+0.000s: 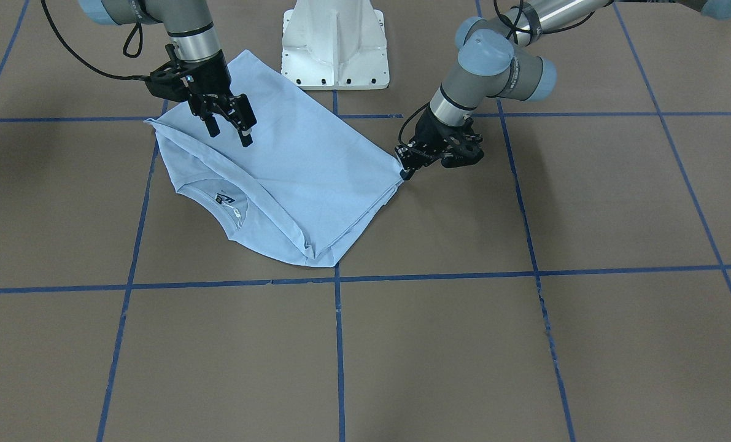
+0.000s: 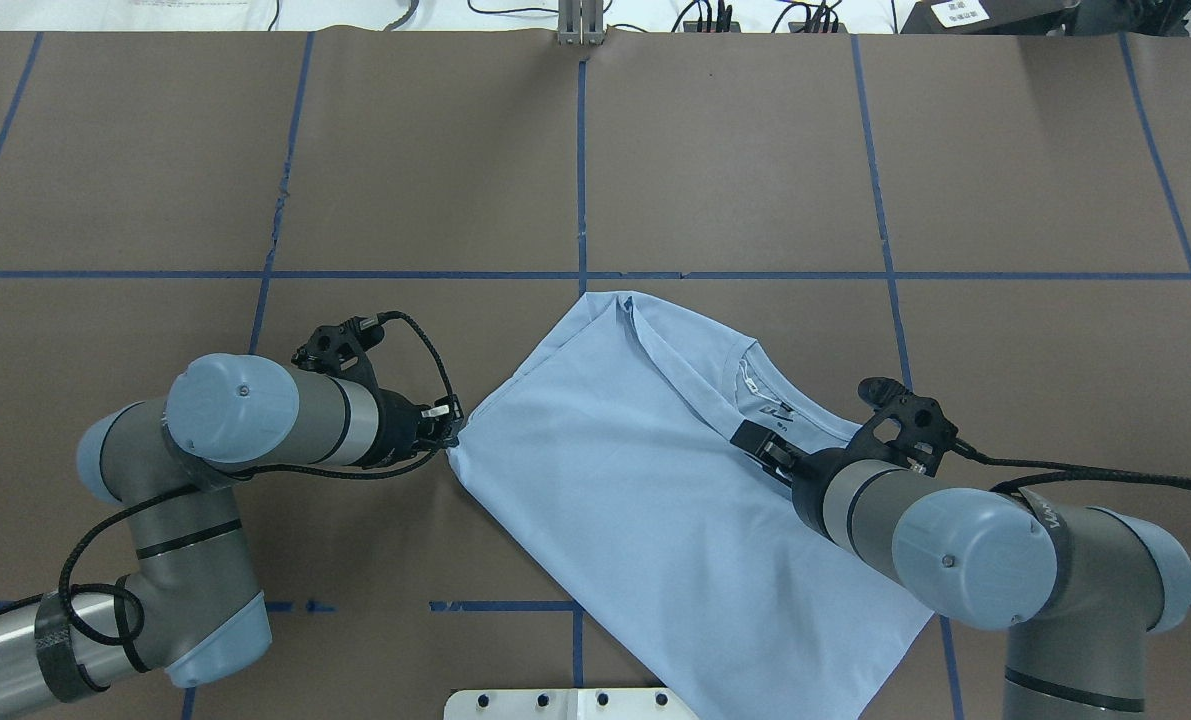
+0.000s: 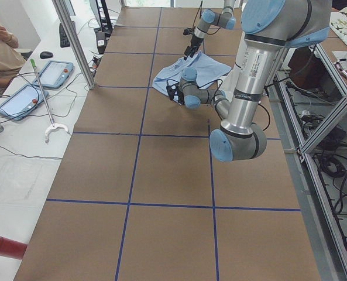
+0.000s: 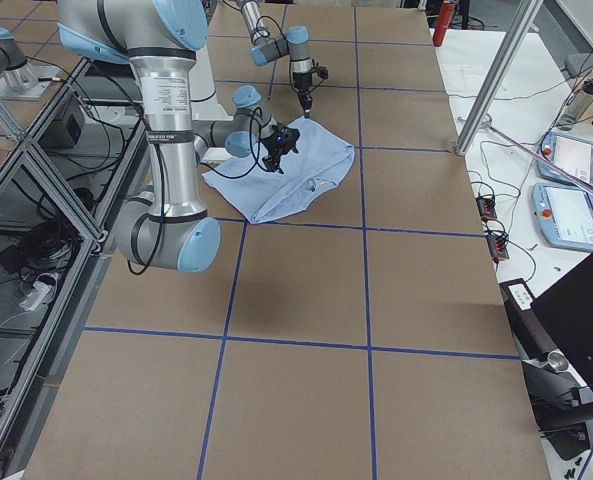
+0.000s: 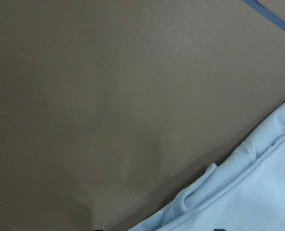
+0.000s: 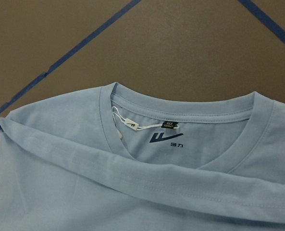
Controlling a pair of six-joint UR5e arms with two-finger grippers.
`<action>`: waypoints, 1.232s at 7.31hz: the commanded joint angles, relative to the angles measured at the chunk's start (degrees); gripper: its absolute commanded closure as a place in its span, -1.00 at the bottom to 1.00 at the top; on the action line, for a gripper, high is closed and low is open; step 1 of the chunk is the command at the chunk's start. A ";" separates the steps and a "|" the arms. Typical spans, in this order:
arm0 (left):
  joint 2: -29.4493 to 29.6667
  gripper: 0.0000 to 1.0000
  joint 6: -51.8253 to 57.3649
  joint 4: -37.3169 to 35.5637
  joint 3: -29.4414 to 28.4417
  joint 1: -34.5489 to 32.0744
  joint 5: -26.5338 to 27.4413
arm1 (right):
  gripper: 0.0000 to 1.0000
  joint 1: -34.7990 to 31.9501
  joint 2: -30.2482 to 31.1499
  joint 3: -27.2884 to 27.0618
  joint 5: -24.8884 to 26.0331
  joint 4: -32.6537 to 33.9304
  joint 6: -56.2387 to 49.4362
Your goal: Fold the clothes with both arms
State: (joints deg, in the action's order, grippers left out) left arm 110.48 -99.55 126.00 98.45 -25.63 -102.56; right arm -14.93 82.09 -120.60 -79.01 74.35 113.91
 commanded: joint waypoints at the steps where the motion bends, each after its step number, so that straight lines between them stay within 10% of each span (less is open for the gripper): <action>1: -0.26 1.00 -0.21 -0.75 0.43 -1.00 0.08 | -1.00 -0.10 0.00 0.01 0.00 0.00 0.00; 4: -1.59 1.00 13.52 -0.75 -3.15 -8.09 0.34 | -1.00 -0.80 0.00 0.10 0.00 0.00 0.00; 9: 25.63 1.00 15.97 7.56 -37.29 -18.75 4.09 | -1.00 -0.80 -2.79 2.02 1.32 -0.44 -0.09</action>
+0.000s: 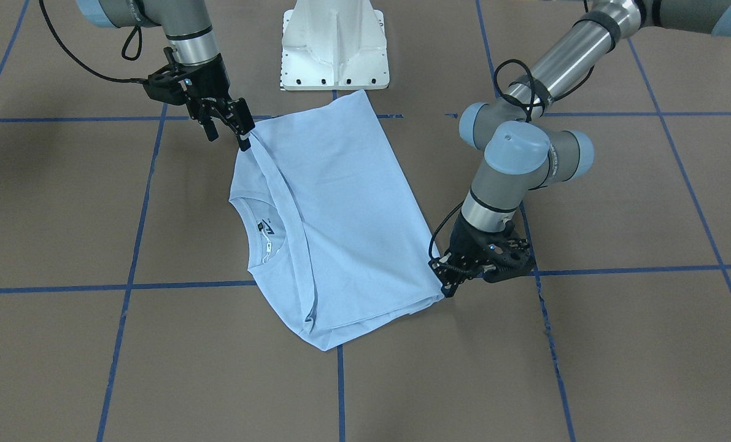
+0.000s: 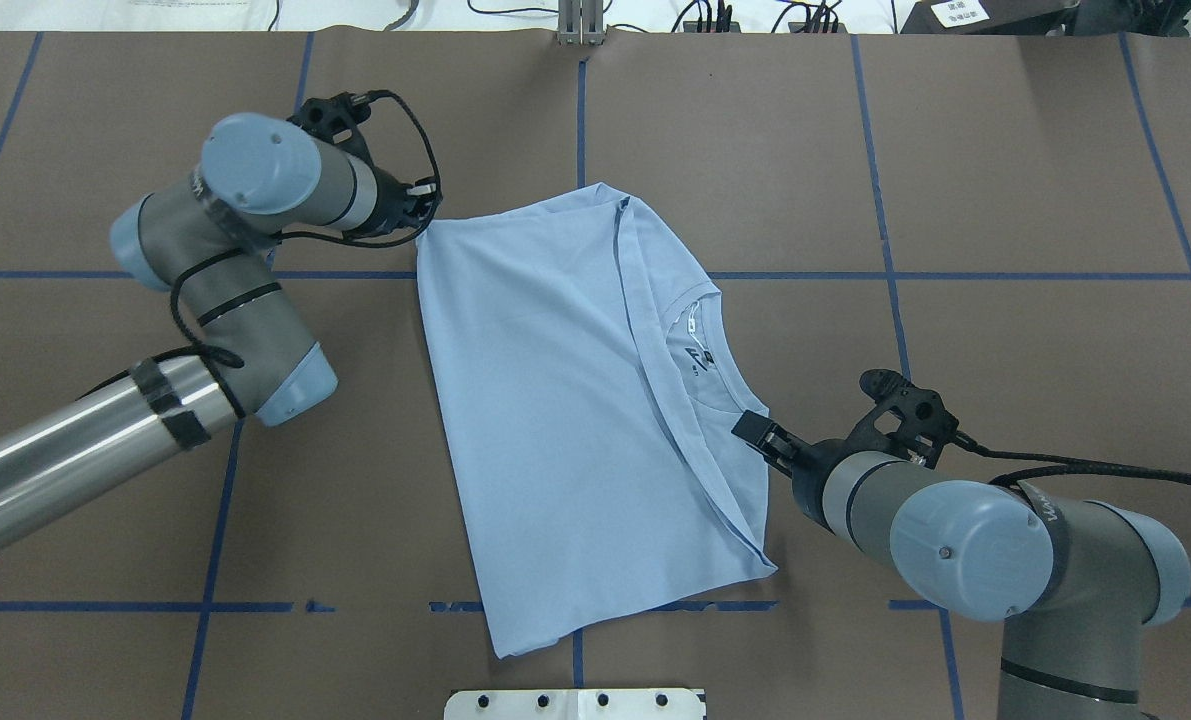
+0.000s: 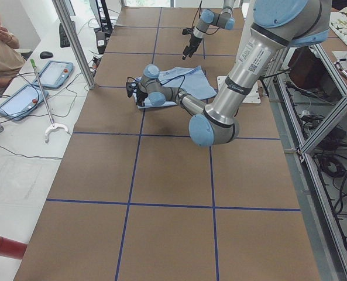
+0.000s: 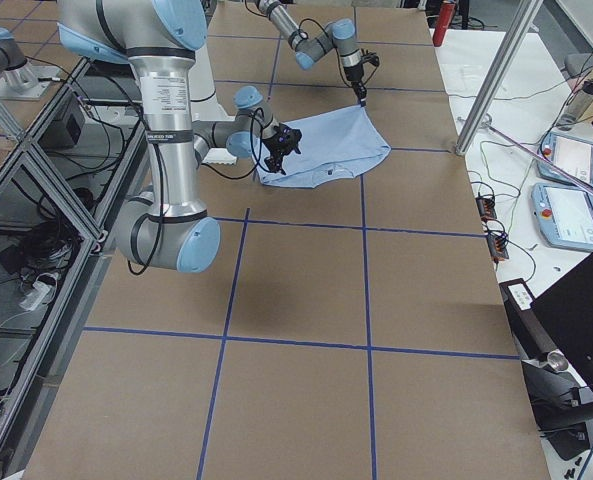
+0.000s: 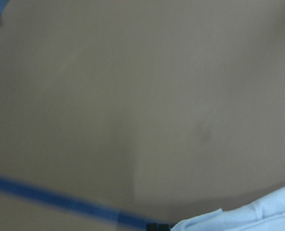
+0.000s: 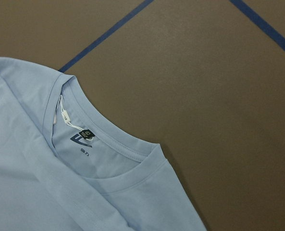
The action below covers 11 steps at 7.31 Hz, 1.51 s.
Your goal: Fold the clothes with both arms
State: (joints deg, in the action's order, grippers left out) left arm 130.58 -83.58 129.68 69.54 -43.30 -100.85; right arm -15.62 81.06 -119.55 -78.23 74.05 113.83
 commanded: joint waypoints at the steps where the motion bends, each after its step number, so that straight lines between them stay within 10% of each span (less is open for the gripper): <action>1: 6.87 1.00 -0.01 6.44 -12.29 -1.52 3.63 | -1.00 -0.12 -2.74 1.59 0.45 -0.40 -0.10; 3: 8.02 1.00 0.08 10.31 -17.14 -1.62 5.22 | -1.00 0.06 -4.23 2.12 0.62 0.13 -0.19; 5: 7.07 0.07 0.43 10.51 -14.29 -1.53 5.22 | -1.00 0.06 -9.48 6.23 0.01 0.13 -0.36; 10: 1.00 0.06 0.26 10.24 -4.94 -0.83 4.96 | -0.96 2.95 -13.12 10.21 -0.26 -0.22 -29.84; 11: 1.00 0.06 0.34 10.25 -4.94 -0.83 4.96 | -0.45 3.57 -12.68 10.04 0.01 -0.22 -33.11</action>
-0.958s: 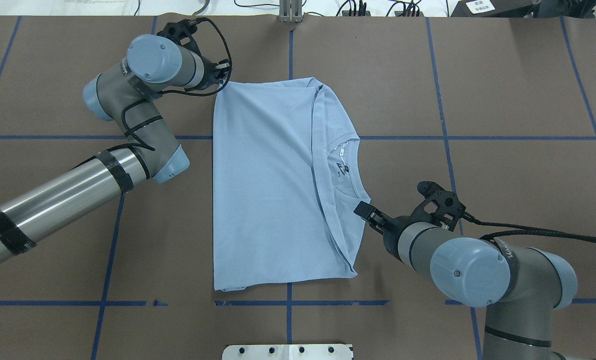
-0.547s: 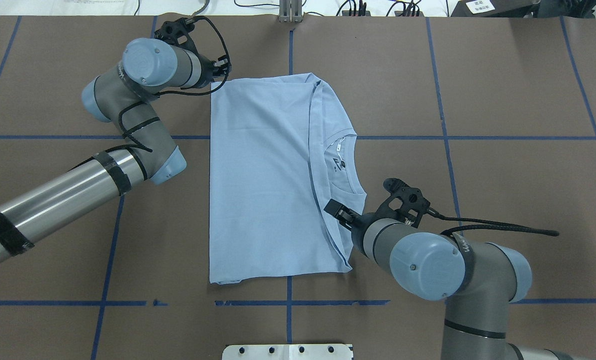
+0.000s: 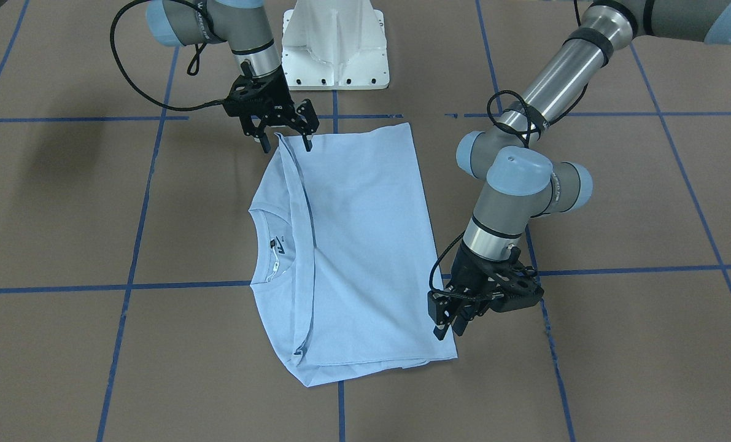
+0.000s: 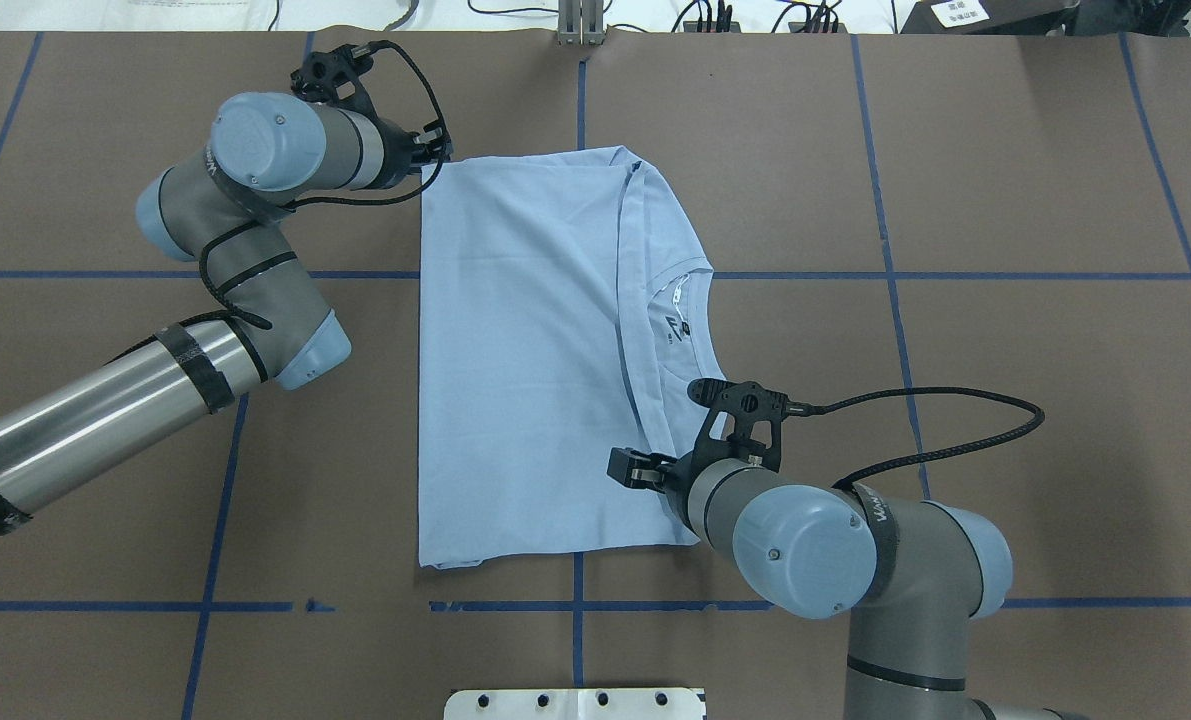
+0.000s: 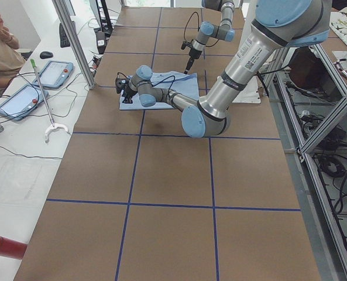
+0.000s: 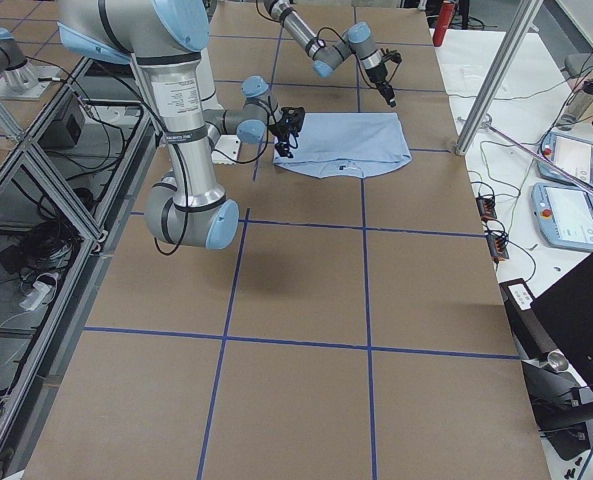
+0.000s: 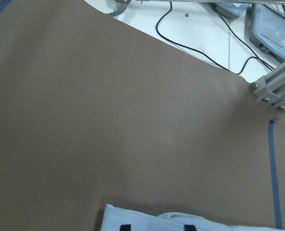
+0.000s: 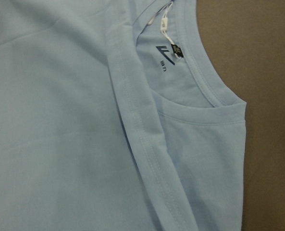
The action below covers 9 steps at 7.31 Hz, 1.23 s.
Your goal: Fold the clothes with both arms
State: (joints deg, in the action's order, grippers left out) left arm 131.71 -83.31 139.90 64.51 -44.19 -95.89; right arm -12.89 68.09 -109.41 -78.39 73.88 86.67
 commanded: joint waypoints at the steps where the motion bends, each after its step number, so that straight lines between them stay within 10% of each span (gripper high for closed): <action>1: -0.22 0.06 0.16 0.03 0.01 0.07 0.00 | -0.30 1.46 0.46 0.16 0.43 0.13 -9.29; 9: -0.84 0.06 0.16 0.20 -0.08 0.51 0.09 | 0.85 1.29 1.60 0.34 0.52 0.39 -14.07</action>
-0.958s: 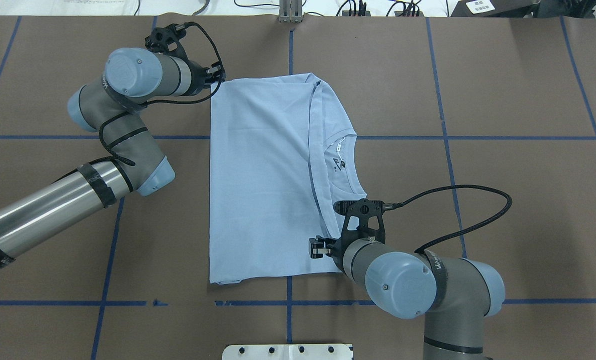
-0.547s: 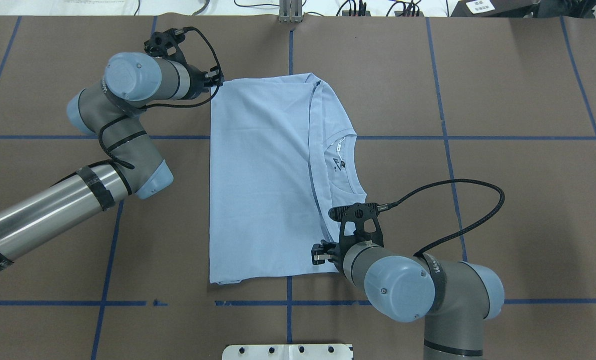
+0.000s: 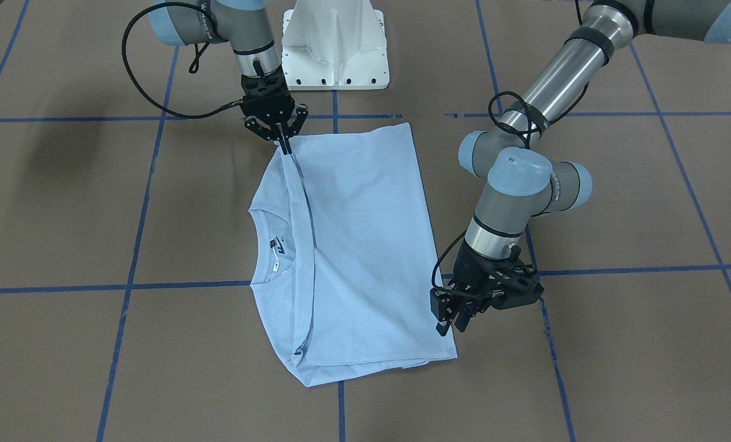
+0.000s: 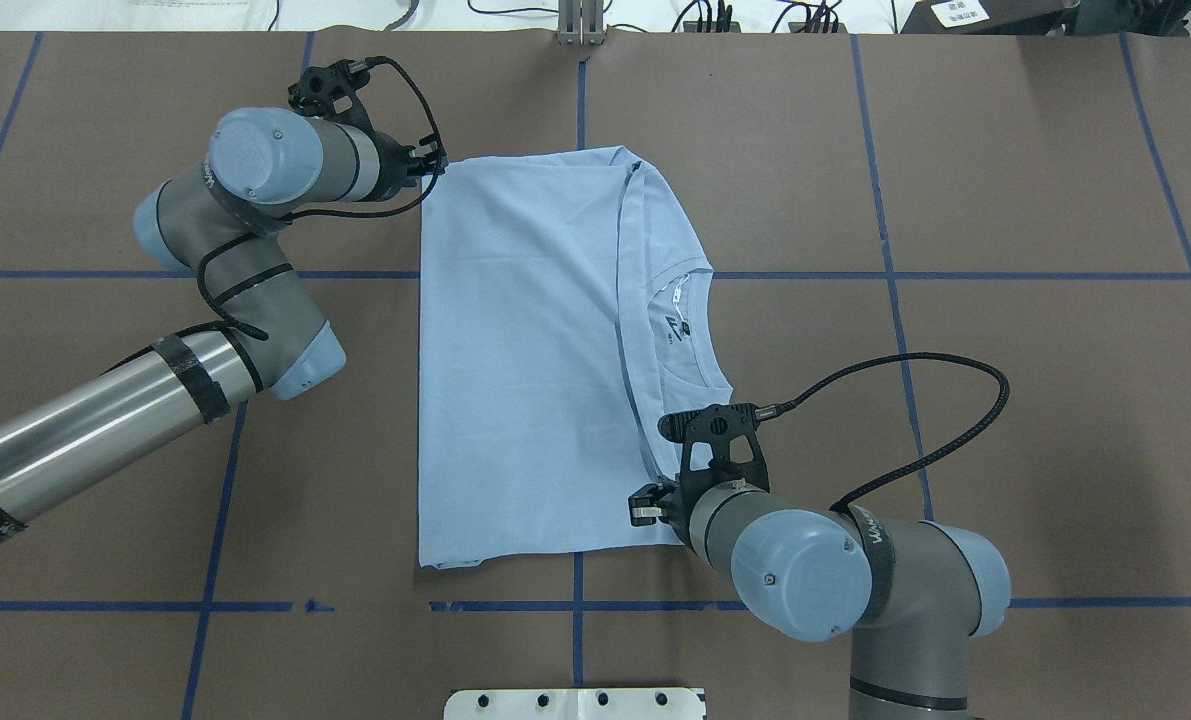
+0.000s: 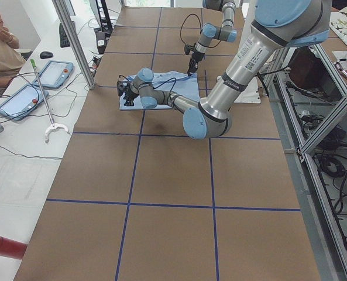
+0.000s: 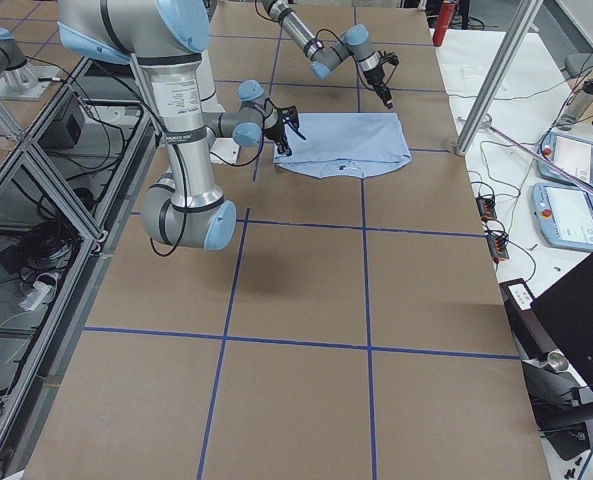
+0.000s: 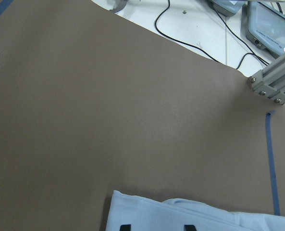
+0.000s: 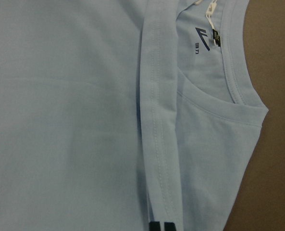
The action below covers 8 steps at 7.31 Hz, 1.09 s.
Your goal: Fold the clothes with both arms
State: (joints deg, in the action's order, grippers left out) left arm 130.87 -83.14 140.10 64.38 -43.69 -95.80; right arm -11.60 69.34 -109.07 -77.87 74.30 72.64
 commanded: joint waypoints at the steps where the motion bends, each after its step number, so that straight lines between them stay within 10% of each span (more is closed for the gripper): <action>1: 0.00 0.05 -0.09 0.00 0.13 0.01 0.00 | 1.00 -0.35 0.54 -0.35 -0.18 -0.21 -0.04; 3: 0.00 0.05 -0.09 0.00 0.22 0.01 0.00 | 1.00 -0.53 3.33 -2.45 -0.62 -0.56 -0.22; 5: 0.00 0.02 -0.18 0.00 0.22 0.09 0.00 | -0.06 0.08 2.48 -1.67 0.78 -0.56 -0.04; 8: -0.09 0.00 -0.18 0.00 0.13 0.62 0.18 | -0.21 -0.18 0.11 -0.45 0.70 0.14 -0.13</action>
State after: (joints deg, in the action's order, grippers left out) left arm 130.81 -83.32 140.10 64.52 -43.18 -95.67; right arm -11.78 70.72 -110.39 -77.13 74.16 72.58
